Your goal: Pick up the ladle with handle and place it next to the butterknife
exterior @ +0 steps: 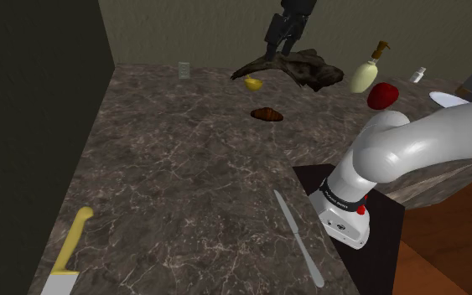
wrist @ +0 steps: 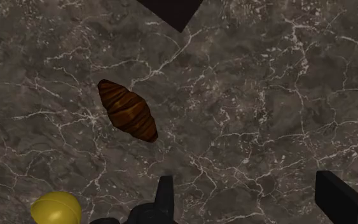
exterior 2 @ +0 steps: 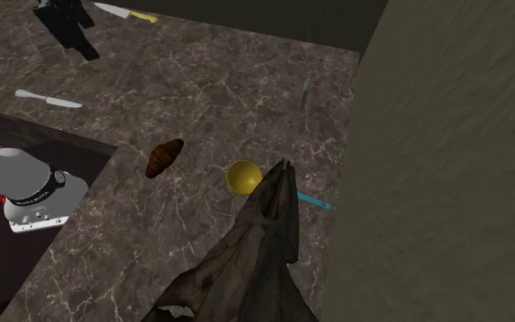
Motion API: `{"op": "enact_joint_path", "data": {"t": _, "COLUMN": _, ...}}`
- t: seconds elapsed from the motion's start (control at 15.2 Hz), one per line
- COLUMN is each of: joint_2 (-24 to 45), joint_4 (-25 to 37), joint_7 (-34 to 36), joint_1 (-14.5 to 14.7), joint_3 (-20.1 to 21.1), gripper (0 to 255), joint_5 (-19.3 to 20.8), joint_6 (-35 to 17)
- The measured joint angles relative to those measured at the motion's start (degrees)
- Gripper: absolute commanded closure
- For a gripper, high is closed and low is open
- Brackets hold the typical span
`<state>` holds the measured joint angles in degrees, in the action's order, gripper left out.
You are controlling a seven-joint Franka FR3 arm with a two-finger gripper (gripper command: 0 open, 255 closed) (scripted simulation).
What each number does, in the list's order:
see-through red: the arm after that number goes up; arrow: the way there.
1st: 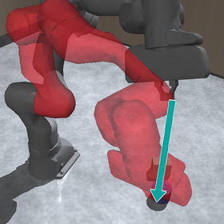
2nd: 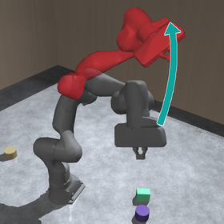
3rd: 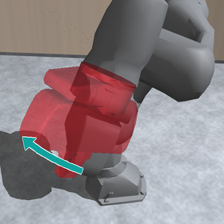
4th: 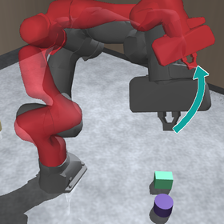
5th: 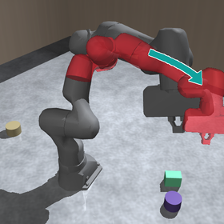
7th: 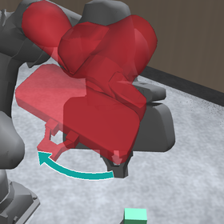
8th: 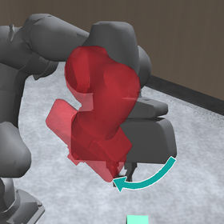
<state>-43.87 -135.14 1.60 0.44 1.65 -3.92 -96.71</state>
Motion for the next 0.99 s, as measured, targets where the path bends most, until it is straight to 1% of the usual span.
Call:
{"op": "enact_joint_path", "data": {"t": 0.13, "joint_2": 0.62, "joint_4": -0.31, "joint_7": -0.38, "joint_1": -0.20, "joint_3": -0.26, "gripper": 0, "joint_5": 0.33, "joint_6": -0.87}}
{"op": "enact_joint_path", "data": {"t": 0.4, "joint_2": 5.09, "joint_4": -1.39, "joint_7": -2.35, "joint_1": -1.40, "joint_3": -1.63, "gripper": 0, "joint_5": 2.41, "joint_6": -6.28}}
{"op": "enact_joint_path", "data": {"t": 0.73, "joint_2": 11.87, "joint_4": -1.74, "joint_7": -5.19, "joint_1": -3.29, "joint_3": -3.92, "gripper": 0, "joint_5": 5.33, "joint_6": -13.43}}
{"op": "enact_joint_path", "data": {"t": 0.86, "joint_2": 16.30, "joint_4": -0.25, "joint_7": -6.34, "joint_1": -4.01, "joint_3": -4.93, "gripper": 0, "joint_5": 6.38, "joint_6": -16.46}}
{"op": "enact_joint_path", "data": {"t": 0.99, "joint_2": 19.31, "joint_4": 0.46, "joint_7": -7.32, "joint_1": -4.71, "joint_3": -5.80, "gripper": 0, "joint_5": 7.35, "joint_6": -18.88}}
